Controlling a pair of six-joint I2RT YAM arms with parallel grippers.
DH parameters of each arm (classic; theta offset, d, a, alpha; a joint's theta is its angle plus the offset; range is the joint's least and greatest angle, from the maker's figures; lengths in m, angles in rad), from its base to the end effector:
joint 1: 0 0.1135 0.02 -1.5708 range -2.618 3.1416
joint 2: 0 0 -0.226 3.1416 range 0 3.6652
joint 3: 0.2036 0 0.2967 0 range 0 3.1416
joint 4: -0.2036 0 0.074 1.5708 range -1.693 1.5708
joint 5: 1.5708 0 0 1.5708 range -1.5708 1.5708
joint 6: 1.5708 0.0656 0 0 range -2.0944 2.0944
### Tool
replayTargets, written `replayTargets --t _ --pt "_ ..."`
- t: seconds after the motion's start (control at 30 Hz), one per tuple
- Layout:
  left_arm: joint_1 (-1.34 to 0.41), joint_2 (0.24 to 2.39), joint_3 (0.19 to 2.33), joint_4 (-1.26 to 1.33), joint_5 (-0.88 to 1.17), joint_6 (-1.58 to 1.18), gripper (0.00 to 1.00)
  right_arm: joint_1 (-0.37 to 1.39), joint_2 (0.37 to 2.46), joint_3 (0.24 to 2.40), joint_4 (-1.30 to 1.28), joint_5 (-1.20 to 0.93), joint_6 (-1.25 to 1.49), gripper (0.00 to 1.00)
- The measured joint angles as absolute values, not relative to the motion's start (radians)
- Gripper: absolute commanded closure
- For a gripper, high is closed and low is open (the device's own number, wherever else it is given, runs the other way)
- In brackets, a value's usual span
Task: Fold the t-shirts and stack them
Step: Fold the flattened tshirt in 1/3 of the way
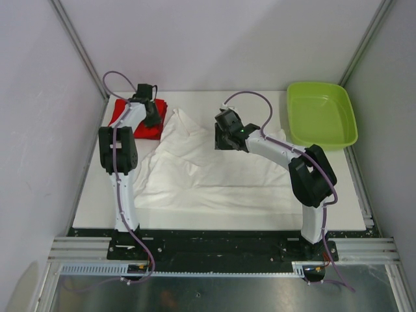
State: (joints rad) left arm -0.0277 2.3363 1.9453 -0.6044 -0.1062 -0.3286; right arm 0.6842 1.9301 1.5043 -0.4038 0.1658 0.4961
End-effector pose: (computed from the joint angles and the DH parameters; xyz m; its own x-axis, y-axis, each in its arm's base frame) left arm 0.5438 -0.0081 0.1044 -0.7841 -0.2993 -0.5438 -0.2991 0.9498 -0.0914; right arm 0.3808 0.2966 0.1574 -0.7583 -0.0127 -0.6517 -0.2002 0.9560 0.2143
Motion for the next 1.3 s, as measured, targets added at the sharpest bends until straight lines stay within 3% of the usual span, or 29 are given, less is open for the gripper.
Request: replayTargets --t 0.53,1.3 --pt "-0.07 2.294 1.905 -0.614 0.014 -0.313 0.61 0.67 1.93 1.501 -0.4 0.166 0.498 0.57" --pt "-0.031 2.338 1.968 -0.669 0.015 -0.332 0.62 0.663 1.93 1.486 -0.399 0.166 0.497 0.57"
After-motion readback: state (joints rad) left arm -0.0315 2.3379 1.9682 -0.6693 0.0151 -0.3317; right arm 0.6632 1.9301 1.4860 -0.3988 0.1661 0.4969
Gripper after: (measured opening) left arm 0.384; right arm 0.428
